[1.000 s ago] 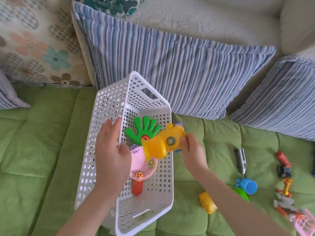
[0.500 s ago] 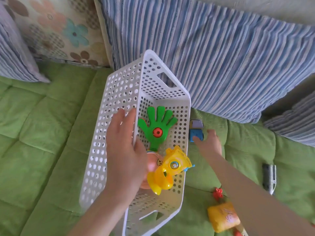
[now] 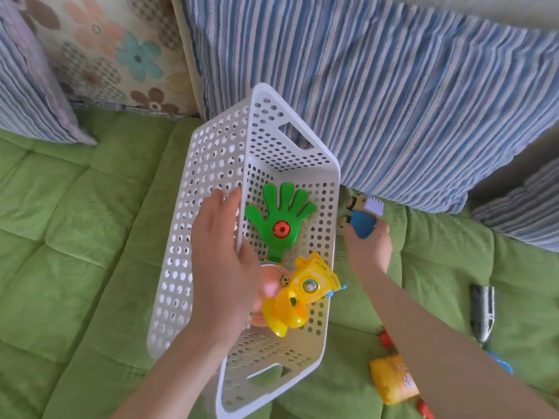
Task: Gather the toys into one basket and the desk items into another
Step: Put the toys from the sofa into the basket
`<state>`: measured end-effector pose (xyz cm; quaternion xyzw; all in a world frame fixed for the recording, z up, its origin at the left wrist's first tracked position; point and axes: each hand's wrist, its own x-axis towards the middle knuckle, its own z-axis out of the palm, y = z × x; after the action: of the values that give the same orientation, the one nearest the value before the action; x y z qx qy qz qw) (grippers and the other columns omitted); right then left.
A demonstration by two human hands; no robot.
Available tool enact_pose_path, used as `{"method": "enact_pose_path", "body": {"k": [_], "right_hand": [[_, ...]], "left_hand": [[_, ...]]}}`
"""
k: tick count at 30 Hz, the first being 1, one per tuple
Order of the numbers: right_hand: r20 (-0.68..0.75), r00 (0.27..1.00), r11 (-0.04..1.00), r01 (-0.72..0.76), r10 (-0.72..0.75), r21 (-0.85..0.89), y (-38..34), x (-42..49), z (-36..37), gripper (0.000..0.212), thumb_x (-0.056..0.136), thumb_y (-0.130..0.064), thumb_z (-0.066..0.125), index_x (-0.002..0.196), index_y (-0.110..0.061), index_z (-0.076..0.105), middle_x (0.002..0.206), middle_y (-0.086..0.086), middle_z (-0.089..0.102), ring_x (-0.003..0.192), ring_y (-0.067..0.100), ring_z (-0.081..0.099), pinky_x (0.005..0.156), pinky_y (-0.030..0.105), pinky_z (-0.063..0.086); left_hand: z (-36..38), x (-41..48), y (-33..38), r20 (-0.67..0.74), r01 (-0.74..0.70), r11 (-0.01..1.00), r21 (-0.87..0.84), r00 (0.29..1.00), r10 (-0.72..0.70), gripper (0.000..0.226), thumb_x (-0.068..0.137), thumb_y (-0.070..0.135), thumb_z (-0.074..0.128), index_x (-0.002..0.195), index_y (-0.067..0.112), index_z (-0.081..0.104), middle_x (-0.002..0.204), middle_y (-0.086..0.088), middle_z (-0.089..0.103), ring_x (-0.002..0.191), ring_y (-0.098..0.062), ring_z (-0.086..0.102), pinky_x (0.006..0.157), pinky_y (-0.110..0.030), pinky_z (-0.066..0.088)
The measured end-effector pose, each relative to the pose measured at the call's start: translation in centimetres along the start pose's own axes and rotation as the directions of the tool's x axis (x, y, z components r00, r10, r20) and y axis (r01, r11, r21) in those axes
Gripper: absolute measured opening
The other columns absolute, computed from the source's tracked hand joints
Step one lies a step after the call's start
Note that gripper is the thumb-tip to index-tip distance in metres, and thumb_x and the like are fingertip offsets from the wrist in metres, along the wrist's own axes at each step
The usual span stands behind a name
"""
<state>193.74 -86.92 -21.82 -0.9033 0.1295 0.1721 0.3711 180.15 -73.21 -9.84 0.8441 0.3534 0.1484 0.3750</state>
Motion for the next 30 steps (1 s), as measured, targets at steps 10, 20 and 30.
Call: {"method": "enact_pose_path", "body": {"k": [10, 20, 30], "right_hand": [[0.225, 0.960, 0.982, 0.142, -0.167, 0.125, -1.7, -8.9, -2.4, 0.033, 0.085, -0.032, 0.061, 0.110, -0.015, 0.047, 0.095, -0.001, 0.058, 0.068, 0.002, 0.053, 0.048, 0.010, 0.038], [0.311, 0.939, 0.989, 0.136, -0.150, 0.066, 1.0, -14.5, -5.6, 0.043, 0.096, -0.035, 0.043, 0.134, -0.016, 0.039, 0.123, 0.004, 0.057, 0.111, 0.022, 0.054, 0.087, 0.033, 0.045], [-0.219, 0.954, 0.979, -0.197, 0.205, 0.057, 12.6, -11.9, -10.7, 0.033, 0.093, -0.024, 0.046, 0.121, -0.006, 0.051, 0.113, 0.010, 0.060, 0.098, 0.025, 0.056, 0.074, 0.026, 0.037]], "left_hand": [[-1.6, -2.4, 1.2, 0.110, -0.164, 0.986, -0.035, 0.980, 0.167, 0.061, 0.079, -0.021, 0.044, 0.135, 0.004, 0.040, 0.143, -0.017, 0.039, 0.136, -0.029, 0.032, 0.113, -0.032, 0.022], [-1.9, -5.4, 3.1, 0.185, -0.331, 0.937, -0.113, 0.919, 0.347, 0.056, 0.079, -0.021, 0.045, 0.130, 0.000, 0.045, 0.133, -0.016, 0.046, 0.122, -0.008, 0.038, 0.101, -0.001, 0.017], [1.5, -8.2, 4.2, 0.279, -0.311, 0.948, -0.075, 0.906, 0.319, 0.056, 0.084, -0.015, 0.044, 0.136, 0.007, 0.040, 0.141, -0.011, 0.040, 0.129, -0.008, 0.030, 0.096, 0.010, 0.009]]}}
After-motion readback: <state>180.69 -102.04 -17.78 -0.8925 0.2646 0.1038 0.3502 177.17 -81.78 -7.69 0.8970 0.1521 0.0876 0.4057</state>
